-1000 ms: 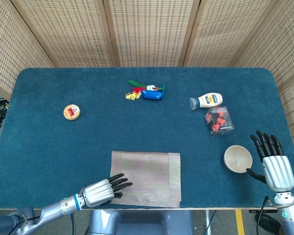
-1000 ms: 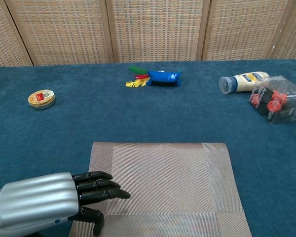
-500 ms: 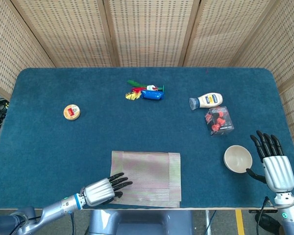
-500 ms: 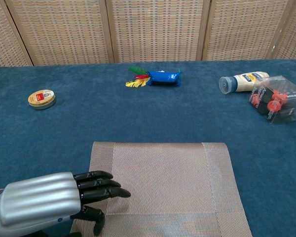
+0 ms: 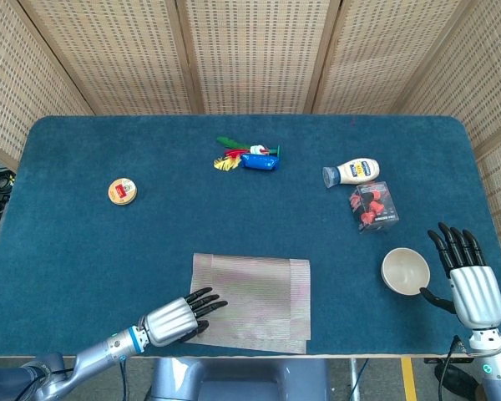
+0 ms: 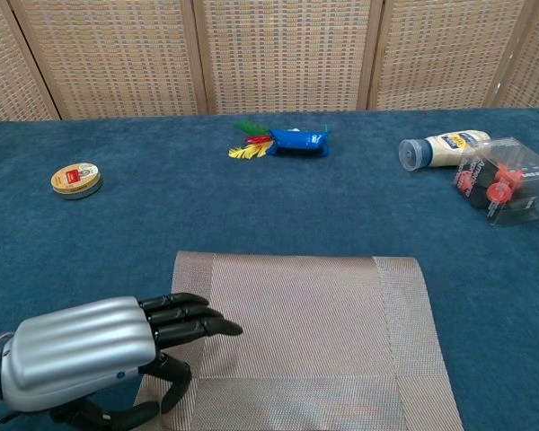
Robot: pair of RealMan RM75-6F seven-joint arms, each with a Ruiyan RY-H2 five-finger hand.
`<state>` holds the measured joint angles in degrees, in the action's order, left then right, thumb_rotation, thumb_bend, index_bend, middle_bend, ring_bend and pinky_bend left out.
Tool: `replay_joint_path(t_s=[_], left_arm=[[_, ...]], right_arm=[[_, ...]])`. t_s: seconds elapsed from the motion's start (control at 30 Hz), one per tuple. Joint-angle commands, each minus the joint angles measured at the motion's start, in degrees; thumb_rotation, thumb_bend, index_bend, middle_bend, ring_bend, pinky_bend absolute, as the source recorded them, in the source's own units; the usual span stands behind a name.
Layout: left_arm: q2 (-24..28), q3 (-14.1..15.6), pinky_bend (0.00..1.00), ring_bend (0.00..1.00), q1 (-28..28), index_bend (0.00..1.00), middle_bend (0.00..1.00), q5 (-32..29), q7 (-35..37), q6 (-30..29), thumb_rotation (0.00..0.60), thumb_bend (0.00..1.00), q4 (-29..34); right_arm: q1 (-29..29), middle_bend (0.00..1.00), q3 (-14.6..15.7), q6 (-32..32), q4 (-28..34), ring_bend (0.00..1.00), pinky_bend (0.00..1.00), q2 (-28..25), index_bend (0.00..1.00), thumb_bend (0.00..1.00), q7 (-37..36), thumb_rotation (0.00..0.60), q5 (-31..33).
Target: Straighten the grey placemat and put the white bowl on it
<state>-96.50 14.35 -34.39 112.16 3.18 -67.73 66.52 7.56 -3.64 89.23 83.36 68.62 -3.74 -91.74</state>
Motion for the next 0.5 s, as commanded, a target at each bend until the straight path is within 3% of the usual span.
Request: replay_joint_path(t_s=[0.03,0.13,0.23,0.33,0.5], left_arm=[[0.0,-0.8,0.0,0.0,-0.2,0.81,0.0,-0.9,0.8,-0.1,0.6,0.63,0.6],[0.2,-2.4,0.0,0.0,-0.5,0.84,0.0,-2.3,1.5,-0.5,0.6,0.65,1.7],[0.9,-6.0,0.0,0.0,-1.3,0.85,0.0,-5.9,3.1,0.3,0.6,0.65,5.1],[2.3,-10.8,0.0,0.0,-2.9,0.85,0.0,-11.2,3.9,3.0,0.6,0.65,9.5],[5.6,-22.8,0.0,0.0,-7.5,0.85,0.0,-25.0,4.5,11.3,0.6,0.69,17.3]], right_arm=[[0.0,0.0,0.0,0.1,0.0,0.0,0.0,0.0,0.0,0.0,0.0,0.6,-0.1],[-0.1,0.0,0.0,0.3,0.1,0.0,0.0,0.0,0.0,0.0,0.1,0.6,-0.2],[-0.1,0.0,0.0,0.5,0.2,0.0,0.0,0.0,0.0,0.0,0.2,0.6,-0.3],[-0.2,0.0,0.0,0.7,0.3,0.0,0.0,0.0,0.0,0.0,0.3,0.6,-0.5],[-0.3,0.0,-0.1,1.0,0.4,0.0,0.0,-0.1,0.0,0.0,0.4,0.6,-0.6]])
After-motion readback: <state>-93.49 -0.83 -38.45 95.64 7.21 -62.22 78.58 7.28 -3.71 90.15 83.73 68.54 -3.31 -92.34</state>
